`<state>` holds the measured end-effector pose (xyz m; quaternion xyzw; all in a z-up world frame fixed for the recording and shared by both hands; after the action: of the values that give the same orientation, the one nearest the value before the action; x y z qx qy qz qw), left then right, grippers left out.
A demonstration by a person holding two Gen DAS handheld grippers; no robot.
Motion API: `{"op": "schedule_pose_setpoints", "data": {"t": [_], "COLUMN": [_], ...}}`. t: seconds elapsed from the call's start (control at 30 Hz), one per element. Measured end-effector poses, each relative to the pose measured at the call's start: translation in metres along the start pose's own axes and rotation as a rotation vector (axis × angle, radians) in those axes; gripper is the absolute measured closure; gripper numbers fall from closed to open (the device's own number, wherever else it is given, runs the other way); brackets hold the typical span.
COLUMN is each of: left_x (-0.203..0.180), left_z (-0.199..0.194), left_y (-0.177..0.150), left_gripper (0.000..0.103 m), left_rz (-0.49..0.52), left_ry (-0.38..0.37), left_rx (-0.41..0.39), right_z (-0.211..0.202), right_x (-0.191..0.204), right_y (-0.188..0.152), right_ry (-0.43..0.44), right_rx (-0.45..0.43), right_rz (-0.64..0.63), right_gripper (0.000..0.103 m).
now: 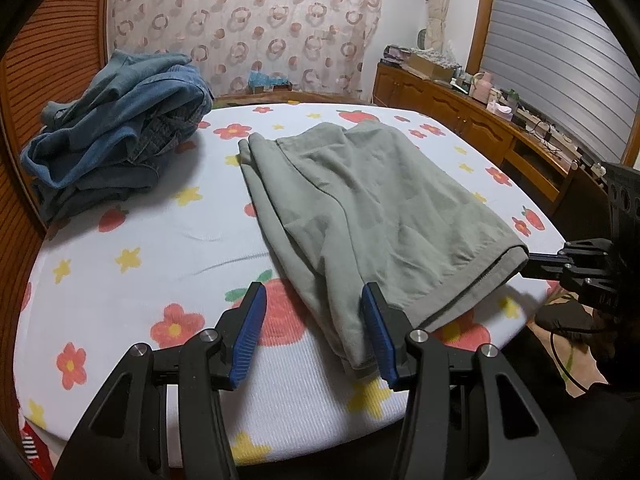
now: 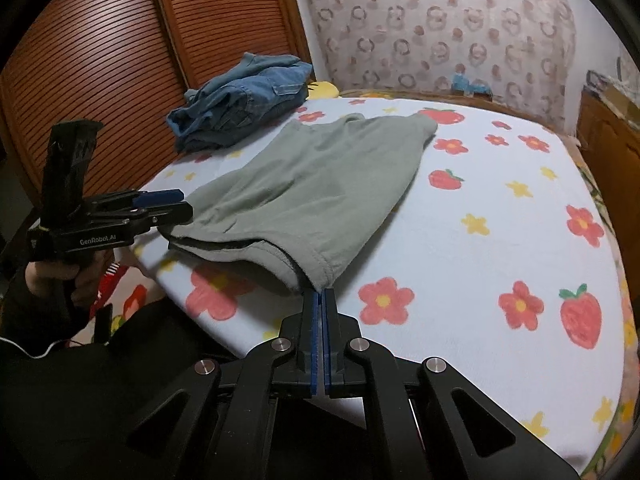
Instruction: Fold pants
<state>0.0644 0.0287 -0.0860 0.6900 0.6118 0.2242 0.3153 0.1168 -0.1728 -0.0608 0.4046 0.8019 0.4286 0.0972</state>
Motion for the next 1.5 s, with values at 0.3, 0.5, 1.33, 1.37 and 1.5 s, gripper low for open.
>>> {"op": "schedule_pose_setpoints", "data": {"t": [0.3,0.5,1.33,1.37,1.5], "left_x": [-0.004,-0.007,-0.009,-0.007,0.002], "left_z": [-0.004,0.005,0.055,0.057,0.071], "left_y": [0.017,0.026,0.067,0.07,0.083], "left_gripper": [0.052,0.052,0.052,0.052,0.052], "left_rz": [0.026,0.039,0.104,0.106,0.107], "left_ry": [-0.006,-0.015,-0.016,-0.016,-0.003], "left_rx": [-0.038,-0.035,0.017,0.02,0.034], "right_z": [-0.027,-0.026,0.058,0.057,0.057], "right_x": [0.008,0.009,-0.014,-0.014,-0.013], "right_y": [0.022,0.033,0.068,0.068,0.068], "right_ry": [-0.059,-0.087,-0.171,-0.167,-0.161], "right_rx": [-0.093,-0.114,-0.027,-0.03,-0.043], "right_rz": [-0.051,-0.058,-0.016,-0.013,-0.016], "right_gripper": [0.102,0.102,0.06,0.06,0.06]}}
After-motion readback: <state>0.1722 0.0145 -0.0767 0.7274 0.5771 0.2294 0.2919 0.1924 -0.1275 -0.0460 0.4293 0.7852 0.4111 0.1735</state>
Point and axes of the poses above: each gripper's, at about its wrist camera, not at the fingertips, and z roughly the way its jaws point, x to its left, y to its top, the point moved 4 cm from there along z, roughly the way its jaws point, and after that the axes turned 3 degrees about y, right-handed, at the moved point
